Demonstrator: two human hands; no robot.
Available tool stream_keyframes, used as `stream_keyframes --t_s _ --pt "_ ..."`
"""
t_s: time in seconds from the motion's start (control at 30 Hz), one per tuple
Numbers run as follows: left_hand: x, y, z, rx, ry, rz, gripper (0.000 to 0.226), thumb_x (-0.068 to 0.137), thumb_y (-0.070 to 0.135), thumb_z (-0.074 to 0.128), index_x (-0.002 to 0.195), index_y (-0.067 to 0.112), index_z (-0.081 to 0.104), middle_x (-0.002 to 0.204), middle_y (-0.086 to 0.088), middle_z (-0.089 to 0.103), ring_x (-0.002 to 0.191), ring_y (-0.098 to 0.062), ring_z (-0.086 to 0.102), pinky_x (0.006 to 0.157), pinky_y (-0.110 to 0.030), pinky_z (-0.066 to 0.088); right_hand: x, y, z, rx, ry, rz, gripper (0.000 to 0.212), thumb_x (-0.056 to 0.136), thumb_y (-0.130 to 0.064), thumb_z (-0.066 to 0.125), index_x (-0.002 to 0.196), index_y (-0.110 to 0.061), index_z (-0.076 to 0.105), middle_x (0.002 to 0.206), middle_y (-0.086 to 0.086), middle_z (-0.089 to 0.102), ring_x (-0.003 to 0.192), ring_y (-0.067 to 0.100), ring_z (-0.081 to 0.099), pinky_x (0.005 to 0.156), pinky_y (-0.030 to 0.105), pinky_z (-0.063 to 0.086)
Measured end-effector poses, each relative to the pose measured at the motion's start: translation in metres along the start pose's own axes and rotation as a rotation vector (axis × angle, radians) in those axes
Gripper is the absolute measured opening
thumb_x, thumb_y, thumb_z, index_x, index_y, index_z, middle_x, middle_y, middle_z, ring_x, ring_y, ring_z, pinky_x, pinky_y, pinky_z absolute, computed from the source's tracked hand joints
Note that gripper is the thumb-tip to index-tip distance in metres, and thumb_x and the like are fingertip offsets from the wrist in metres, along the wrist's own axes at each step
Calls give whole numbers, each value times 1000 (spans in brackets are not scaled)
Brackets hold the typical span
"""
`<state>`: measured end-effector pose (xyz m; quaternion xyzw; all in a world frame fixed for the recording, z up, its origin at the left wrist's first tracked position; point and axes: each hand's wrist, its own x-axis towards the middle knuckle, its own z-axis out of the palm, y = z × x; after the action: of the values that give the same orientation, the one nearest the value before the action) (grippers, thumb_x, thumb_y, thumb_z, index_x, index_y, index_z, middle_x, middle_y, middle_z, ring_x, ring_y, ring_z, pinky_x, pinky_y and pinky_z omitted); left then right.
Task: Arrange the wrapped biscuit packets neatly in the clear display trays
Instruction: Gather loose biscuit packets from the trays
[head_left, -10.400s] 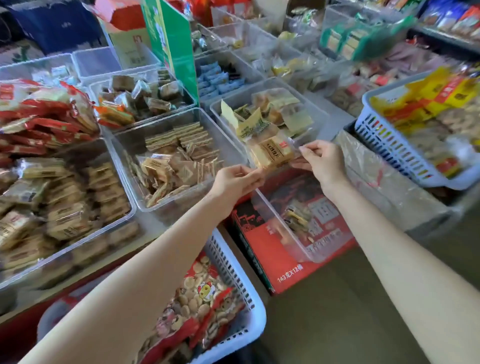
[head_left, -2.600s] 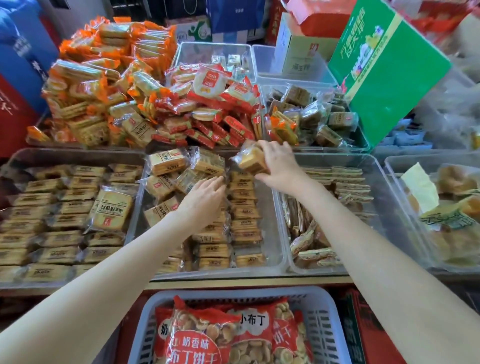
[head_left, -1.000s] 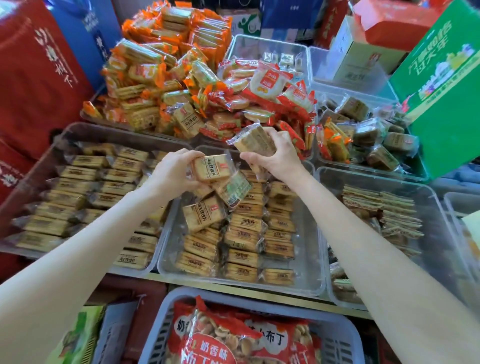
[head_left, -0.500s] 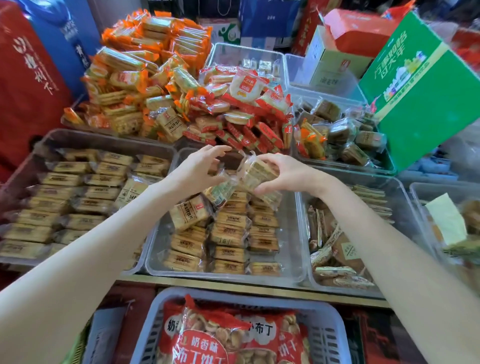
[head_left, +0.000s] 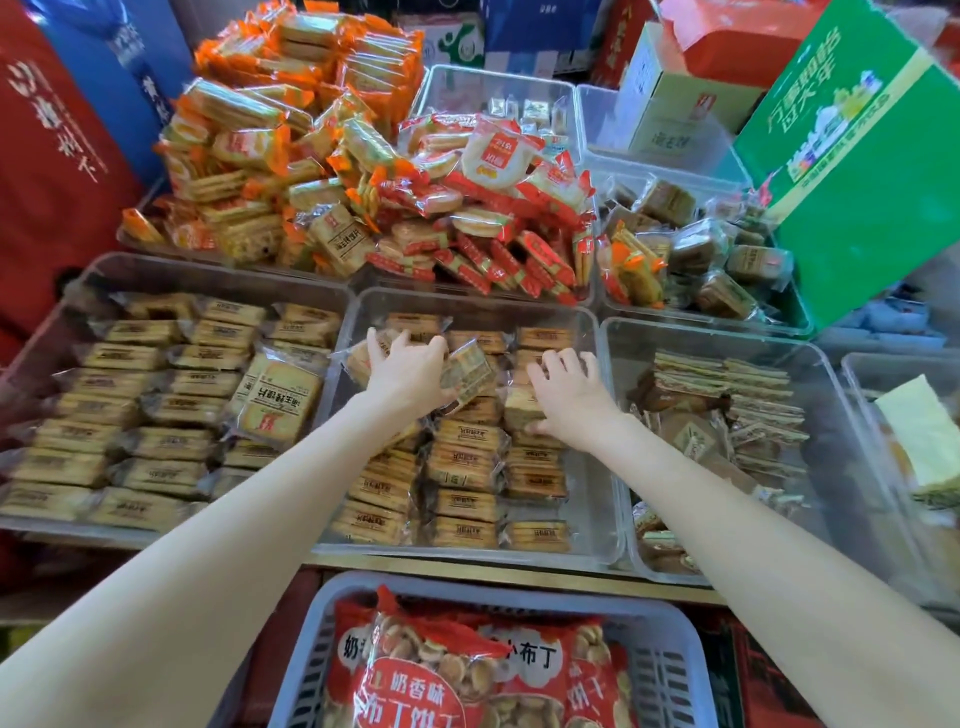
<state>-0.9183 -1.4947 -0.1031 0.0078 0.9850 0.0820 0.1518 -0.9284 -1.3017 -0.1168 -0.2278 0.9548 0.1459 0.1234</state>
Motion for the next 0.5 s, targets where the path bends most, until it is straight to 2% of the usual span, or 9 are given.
stream_keyframes --t_s 0.07,0.17,0.2,0.27,0.33,0.43,0.5 --pt "-2 1 3 -76 42 47 46 87 34 63 122 14 42 120 -5 59 129 -27 39 113 -52 3 -9 2 17 -75 7 14 84 87 -51 58 149 -11 18 140 17 37 133 33 31 113 49 19" --pt "-4 2 6 -220 72 95 44 84 23 68 118 13 42 120 -5 59 117 -26 50 112 -48 16 -16 -2 37 -196 137 96 89 79 -49 69 148 -10 28 140 13 44 131 30 39 111 50 26" --pt "-4 1 7 -263 77 116 43 83 19 69 117 13 43 120 -6 58 115 -26 52 110 -46 23 -15 -4 41 -206 169 106 86 82 -44 66 149 -10 24 147 13 37 136 30 34 112 52 23" --pt "-8 -2 6 -357 100 170 43 80 13 70 115 12 46 120 -7 58 109 -26 54 98 -40 39 -7 -7 43 -222 150 76 78 96 -33 48 151 -8 -2 159 15 3 146 31 6 115 53 6" --pt "-15 -7 -2 -434 116 227 41 80 8 70 114 12 49 112 -3 58 98 -22 55 82 -31 42 2 -8 36 -257 63 75 75 101 -27 35 145 -6 -22 156 15 -19 145 31 -13 114 53 -8" --pt "-29 -17 -17 -487 145 267 37 82 3 67 114 10 51 99 1 56 75 -11 48 72 -22 38 4 -6 23 -200 -57 77 87 98 -44 40 144 -8 -24 157 15 -19 145 30 -16 113 52 -10" --pt "-35 -27 -21 -564 174 243 35 82 2 65 114 10 53 107 -1 60 77 -11 53 73 -23 43 3 -3 9 -1 -130 55 97 91 -55 47 148 -8 -15 157 16 -15 145 30 -16 114 49 -8"
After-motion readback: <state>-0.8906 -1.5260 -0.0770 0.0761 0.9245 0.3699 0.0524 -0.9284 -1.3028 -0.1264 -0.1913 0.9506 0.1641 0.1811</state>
